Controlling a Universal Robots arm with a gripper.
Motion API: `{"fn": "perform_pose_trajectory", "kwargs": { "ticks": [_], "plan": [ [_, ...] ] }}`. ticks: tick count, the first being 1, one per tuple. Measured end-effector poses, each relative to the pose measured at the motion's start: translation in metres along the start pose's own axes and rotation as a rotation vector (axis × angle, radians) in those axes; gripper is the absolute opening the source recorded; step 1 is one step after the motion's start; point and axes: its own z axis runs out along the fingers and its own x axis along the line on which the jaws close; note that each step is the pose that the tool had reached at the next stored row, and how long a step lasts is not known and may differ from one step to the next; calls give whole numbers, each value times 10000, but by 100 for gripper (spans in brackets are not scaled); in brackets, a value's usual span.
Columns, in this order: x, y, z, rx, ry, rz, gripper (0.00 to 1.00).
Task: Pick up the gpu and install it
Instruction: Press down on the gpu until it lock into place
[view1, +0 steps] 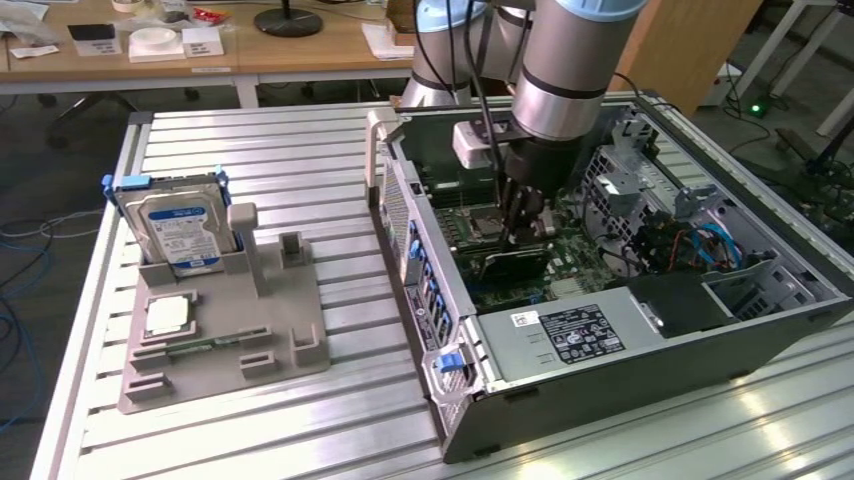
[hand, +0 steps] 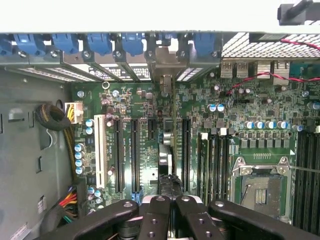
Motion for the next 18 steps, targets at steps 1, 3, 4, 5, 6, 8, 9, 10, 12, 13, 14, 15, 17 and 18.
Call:
{"fn": "perform_pose_trajectory", "kwargs": {
  "ticks": [1,3,4,5,6,8,9,10,12,13,14,15,17,18],
  "plan": [
    [1,30,-1,-1,0,-1,11],
    [2,74,-1,-2,-1,-1,11],
    [2,91,-1,-5,-2,-1,11],
    [2,103,-2,-17,-2,0,11],
    [2,110,-3,-45,5,-1,11],
    [3,118,-3,-198,9,-10,11],
    [3,119,-3,-296,12,-13,11],
    [3,119,-5,-365,15,-15,11],
    [3,120,-5,-374,16,-14,11],
    [3,120,-5,-375,15,-13,11],
    [3,130,-4,-374,13,-14,11],
    [4,147,-4,-373,12,-37,11],
    [3,174,-5,-375,15,-125,11],
    [3,185,-6,-375,18,-181,11]
  ]
}}
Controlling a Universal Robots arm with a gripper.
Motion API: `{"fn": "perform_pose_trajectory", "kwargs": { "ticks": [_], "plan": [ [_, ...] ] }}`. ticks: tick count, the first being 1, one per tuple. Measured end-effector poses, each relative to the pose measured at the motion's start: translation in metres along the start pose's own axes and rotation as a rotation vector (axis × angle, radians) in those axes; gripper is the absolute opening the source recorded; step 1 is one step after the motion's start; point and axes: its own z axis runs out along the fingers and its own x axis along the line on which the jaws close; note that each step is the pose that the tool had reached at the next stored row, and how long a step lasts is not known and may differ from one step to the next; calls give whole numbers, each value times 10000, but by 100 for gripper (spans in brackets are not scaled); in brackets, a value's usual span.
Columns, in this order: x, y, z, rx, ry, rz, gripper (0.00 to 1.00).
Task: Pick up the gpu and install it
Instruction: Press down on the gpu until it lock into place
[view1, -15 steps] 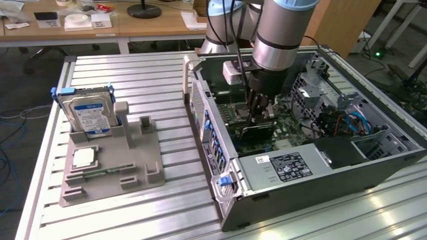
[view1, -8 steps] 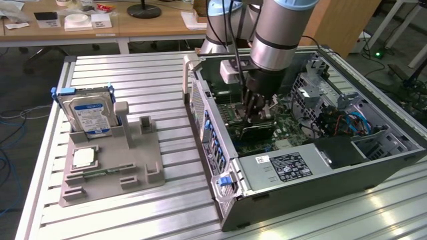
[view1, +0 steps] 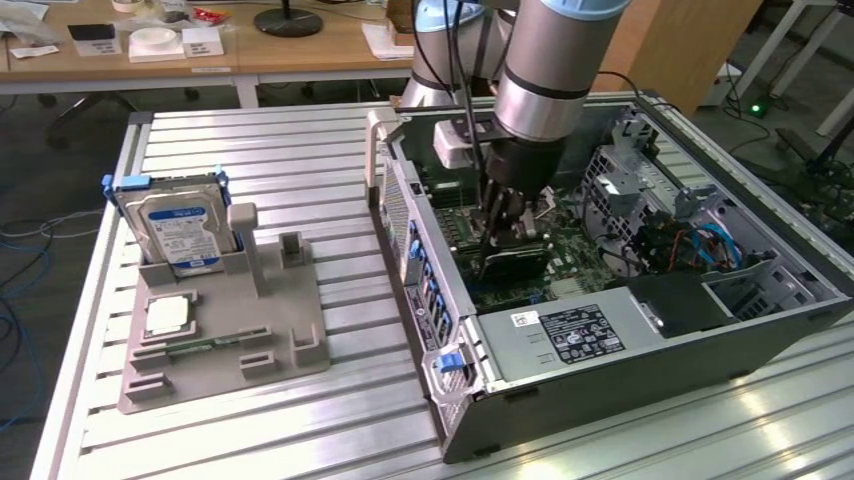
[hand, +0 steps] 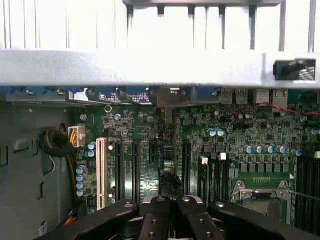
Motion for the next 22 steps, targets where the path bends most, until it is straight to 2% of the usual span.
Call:
{"fn": "perform_pose_trajectory", "kwargs": {
  "ticks": [6,13,22],
  "plan": [
    [-41,63,1,-3,53,-309,11],
    [-44,248,14,-2,62,-374,11],
    [-44,263,46,-2,63,-375,11]
  ]
}}
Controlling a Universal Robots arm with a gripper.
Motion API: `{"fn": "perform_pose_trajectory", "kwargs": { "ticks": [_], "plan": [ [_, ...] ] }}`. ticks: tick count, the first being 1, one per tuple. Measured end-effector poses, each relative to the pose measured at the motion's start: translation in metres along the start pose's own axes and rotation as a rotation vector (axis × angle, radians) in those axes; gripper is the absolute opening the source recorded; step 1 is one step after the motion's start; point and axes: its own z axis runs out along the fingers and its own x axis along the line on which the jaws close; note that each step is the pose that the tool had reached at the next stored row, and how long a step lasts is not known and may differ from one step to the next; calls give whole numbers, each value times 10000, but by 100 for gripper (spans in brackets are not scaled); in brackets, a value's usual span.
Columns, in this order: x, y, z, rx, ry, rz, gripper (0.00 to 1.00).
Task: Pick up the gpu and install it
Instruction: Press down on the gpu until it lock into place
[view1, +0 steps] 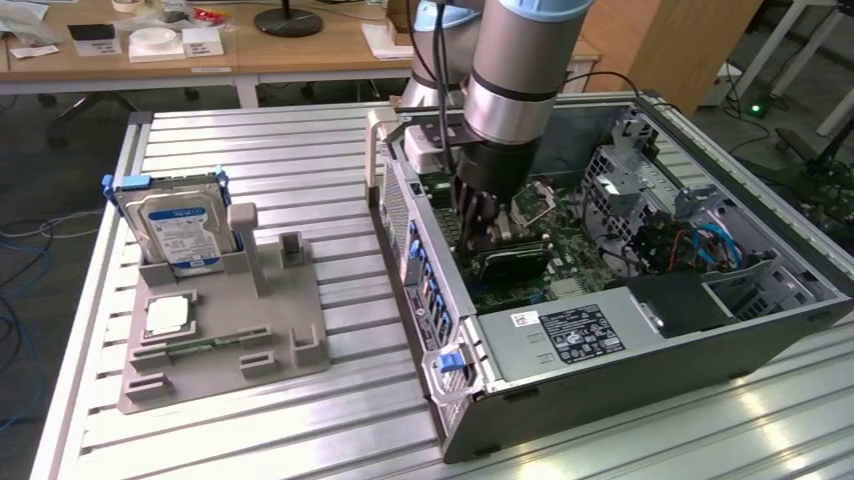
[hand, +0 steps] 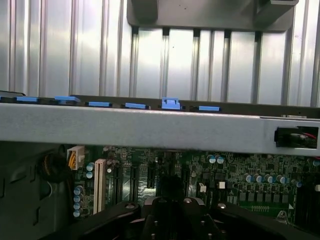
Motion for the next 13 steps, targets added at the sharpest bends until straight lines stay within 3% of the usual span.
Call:
{"fn": "perform_pose_trajectory", "kwargs": {
  "ticks": [8,13],
  "plan": [
    [0,12,88,-24,7,2,11],
    [-2,10,39,-15,-7,-1,11]
  ]
}}
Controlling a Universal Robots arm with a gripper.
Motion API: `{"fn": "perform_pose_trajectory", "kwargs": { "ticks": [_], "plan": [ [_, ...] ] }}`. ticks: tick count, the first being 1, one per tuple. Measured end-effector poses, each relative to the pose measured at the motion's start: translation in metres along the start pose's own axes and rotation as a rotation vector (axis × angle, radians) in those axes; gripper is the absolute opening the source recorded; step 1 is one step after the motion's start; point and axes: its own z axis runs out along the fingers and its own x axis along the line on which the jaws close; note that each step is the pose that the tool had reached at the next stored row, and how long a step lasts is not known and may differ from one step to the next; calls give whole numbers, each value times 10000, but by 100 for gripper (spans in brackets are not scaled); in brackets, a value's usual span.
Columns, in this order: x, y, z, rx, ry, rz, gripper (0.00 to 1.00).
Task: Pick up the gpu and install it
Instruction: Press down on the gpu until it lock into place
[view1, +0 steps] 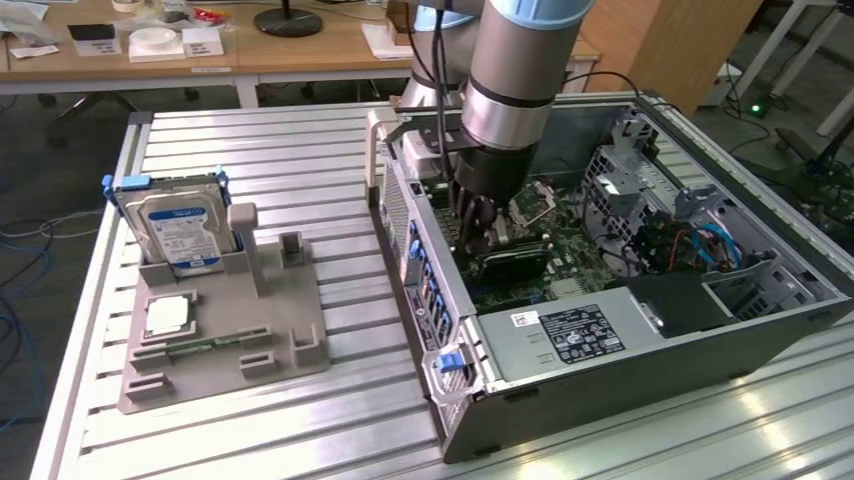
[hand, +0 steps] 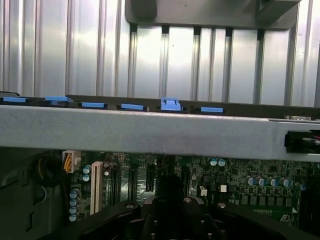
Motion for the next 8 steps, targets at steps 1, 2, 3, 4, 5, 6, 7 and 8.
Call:
{"fn": "perform_pose_trajectory", "kwargs": {
  "ticks": [1,2,3,4,5,6,7,8],
  "plan": [
    [1,2,-25,-8,11,1,11],
    [1,1,-29,-7,10,1,11],
    [1,2,-29,-7,9,0,11],
    [1,-1,-28,-6,8,0,11],
    [1,-13,-30,-8,12,0,11],
    [2,-27,-30,-9,12,1,11],
    [2,-42,-30,-8,11,1,11],
    [3,-61,-31,-9,12,1,11]
  ]
}}
